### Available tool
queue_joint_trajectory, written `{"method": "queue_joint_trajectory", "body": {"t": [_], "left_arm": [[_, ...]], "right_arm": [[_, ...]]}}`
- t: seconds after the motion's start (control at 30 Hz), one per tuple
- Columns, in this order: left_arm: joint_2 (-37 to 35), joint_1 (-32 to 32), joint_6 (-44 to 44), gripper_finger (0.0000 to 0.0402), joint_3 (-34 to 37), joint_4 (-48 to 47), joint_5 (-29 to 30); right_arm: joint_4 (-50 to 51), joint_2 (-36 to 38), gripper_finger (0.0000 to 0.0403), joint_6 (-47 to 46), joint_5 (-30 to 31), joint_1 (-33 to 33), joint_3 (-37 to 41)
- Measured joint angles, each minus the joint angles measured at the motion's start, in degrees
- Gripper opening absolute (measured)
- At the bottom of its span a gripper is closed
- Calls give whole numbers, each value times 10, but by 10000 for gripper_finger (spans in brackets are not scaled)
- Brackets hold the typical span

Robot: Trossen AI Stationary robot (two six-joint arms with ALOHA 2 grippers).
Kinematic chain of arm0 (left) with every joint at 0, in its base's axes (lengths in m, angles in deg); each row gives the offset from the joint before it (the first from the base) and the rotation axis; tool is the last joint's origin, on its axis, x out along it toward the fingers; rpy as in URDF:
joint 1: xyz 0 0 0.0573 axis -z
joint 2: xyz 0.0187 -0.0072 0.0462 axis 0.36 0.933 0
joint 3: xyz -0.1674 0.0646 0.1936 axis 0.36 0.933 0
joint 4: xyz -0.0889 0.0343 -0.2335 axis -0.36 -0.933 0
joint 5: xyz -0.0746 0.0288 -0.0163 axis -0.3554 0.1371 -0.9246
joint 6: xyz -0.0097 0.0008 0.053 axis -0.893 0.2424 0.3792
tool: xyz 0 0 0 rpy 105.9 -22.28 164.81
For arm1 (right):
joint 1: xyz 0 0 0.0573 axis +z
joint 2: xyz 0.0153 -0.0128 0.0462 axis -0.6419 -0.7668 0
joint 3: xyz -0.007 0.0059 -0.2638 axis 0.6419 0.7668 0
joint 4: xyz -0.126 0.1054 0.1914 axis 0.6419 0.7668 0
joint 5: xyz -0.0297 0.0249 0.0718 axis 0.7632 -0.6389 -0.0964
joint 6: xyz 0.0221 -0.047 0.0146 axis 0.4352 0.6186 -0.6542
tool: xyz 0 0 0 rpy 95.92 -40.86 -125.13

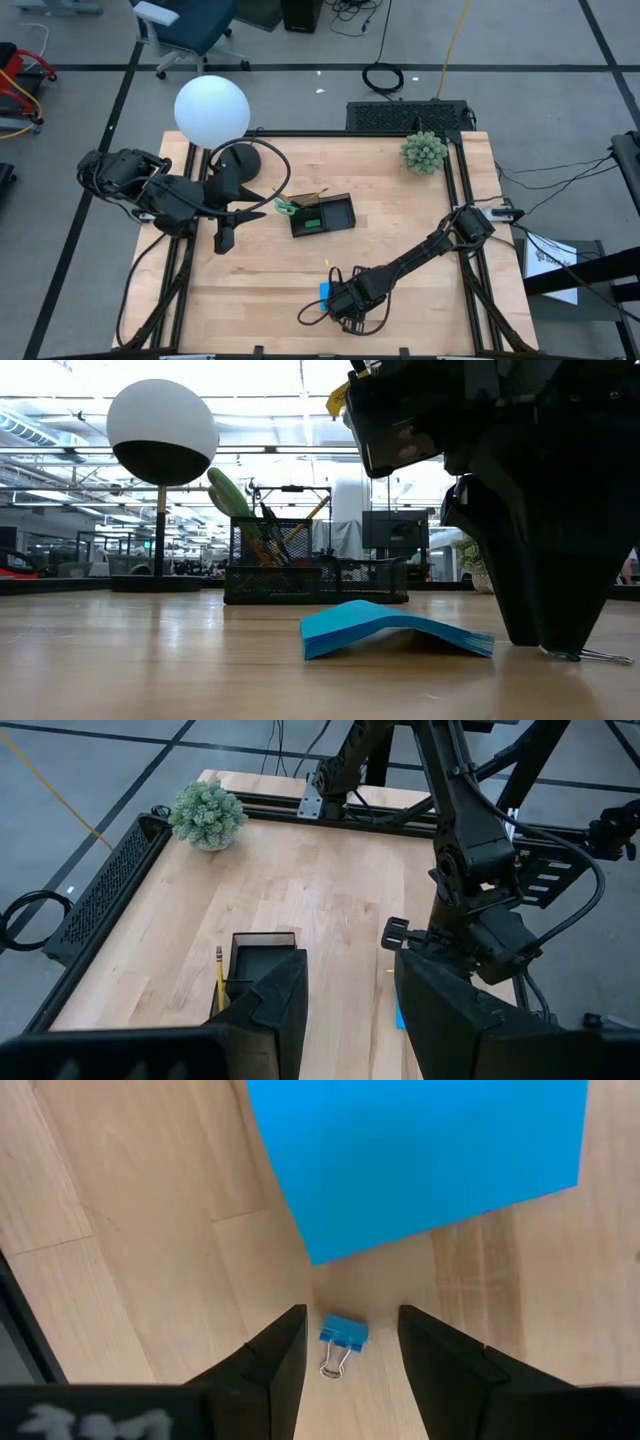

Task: Pick and place office supplies into organizer
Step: Put the blue binder clip into the black desk organizer

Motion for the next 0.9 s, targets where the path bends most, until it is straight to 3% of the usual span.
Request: {"method": "queue_joint_trajectory", "body": {"t": [0.9], "left_arm": [[0,0,0,145,0,0,0]], "right_arm": [[2,-1,150,-44,19,41,1]]}}
